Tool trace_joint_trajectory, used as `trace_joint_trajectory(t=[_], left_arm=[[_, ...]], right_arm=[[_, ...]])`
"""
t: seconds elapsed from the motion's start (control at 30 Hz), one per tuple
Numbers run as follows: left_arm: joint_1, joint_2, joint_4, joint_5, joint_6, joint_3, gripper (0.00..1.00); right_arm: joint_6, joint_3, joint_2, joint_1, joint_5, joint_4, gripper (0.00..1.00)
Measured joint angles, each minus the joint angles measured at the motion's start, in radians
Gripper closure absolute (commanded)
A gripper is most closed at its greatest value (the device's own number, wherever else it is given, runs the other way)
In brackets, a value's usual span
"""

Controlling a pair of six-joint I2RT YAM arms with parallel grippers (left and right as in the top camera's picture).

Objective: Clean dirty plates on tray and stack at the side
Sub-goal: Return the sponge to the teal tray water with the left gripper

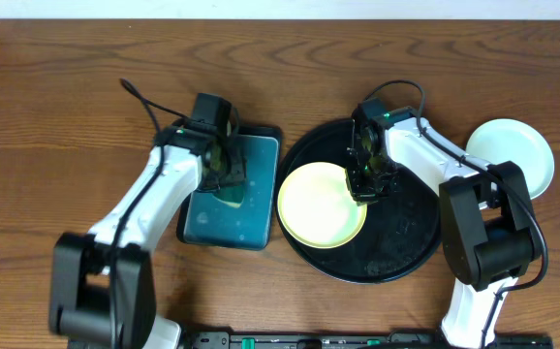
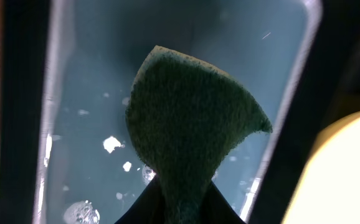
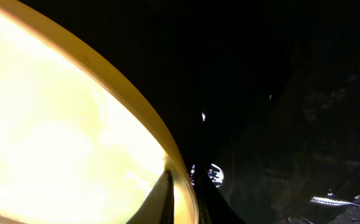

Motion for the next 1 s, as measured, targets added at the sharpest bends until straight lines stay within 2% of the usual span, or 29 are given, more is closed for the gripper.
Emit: trace_joint_trajectory(t=[0.27, 0.37, 0.43, 0.8, 1.0], left_arm=[[0.000, 0.171, 0.013, 0.001, 0.018, -0.009, 0.83], [0.000, 0.181, 0.014, 0.003, 0.030, -0.008, 0.65], [0.000, 0.193, 0.016, 0.004, 0.032, -0.002, 0.58], [-0.003, 0.191, -0.008, 0.007, 0.033, 0.004, 0.48], [-0.002, 0.119, -0.028, 0.004, 0.035, 0.004, 0.32]], right_arm=[[0.000, -0.002, -0.001, 0.000, 0.000, 0.003, 0.93], [0.000, -0.013, -0.008, 0.000, -0.001, 0.015, 0.94], [0.000, -0.024, -0.015, 0.000, -0.002, 0.029, 0.94], [0.000, -0.062, -0.044, 0.000, -0.007, 0.066, 0.99], [0.000, -0.063, -0.044, 0.000, -0.010, 0.066, 0.99]])
